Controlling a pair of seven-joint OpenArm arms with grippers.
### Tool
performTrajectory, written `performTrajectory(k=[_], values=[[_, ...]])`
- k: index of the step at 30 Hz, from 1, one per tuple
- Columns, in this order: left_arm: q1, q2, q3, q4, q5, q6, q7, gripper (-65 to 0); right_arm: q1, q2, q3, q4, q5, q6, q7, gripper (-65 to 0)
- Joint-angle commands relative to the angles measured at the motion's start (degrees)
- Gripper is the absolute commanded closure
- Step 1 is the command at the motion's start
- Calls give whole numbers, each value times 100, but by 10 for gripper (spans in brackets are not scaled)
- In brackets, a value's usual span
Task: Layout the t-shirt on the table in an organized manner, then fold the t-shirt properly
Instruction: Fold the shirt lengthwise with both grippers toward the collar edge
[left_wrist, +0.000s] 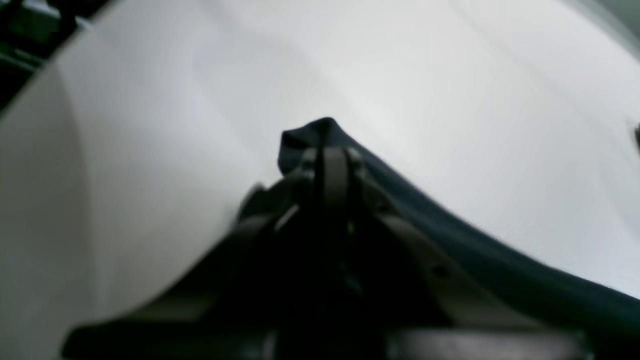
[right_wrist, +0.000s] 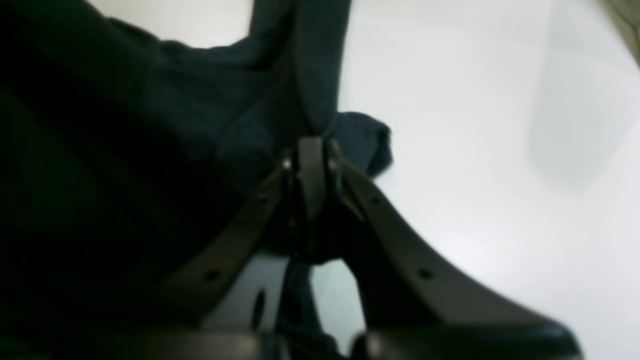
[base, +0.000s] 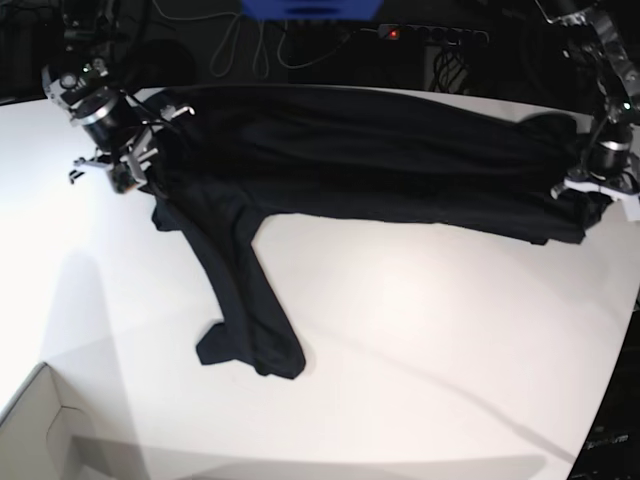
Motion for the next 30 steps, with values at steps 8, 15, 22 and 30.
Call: performTrajectory(k=[8, 15, 22, 30], values=[[200, 34, -78, 181, -98, -20, -200, -1, -218, -159, 487, 156, 71, -25, 201, 0], [288, 16, -78, 208, -98, -20, -200, -1, -526, -167, 382, 191, 71, -25, 201, 0], [420, 34, -78, 164, -90, -20, -200, -1, -684, -167, 355, 147, 71, -25, 201, 0], [358, 25, -78, -478, -37, -20, -209, -1, -693, -167, 355, 95, 54, -25, 192, 0]])
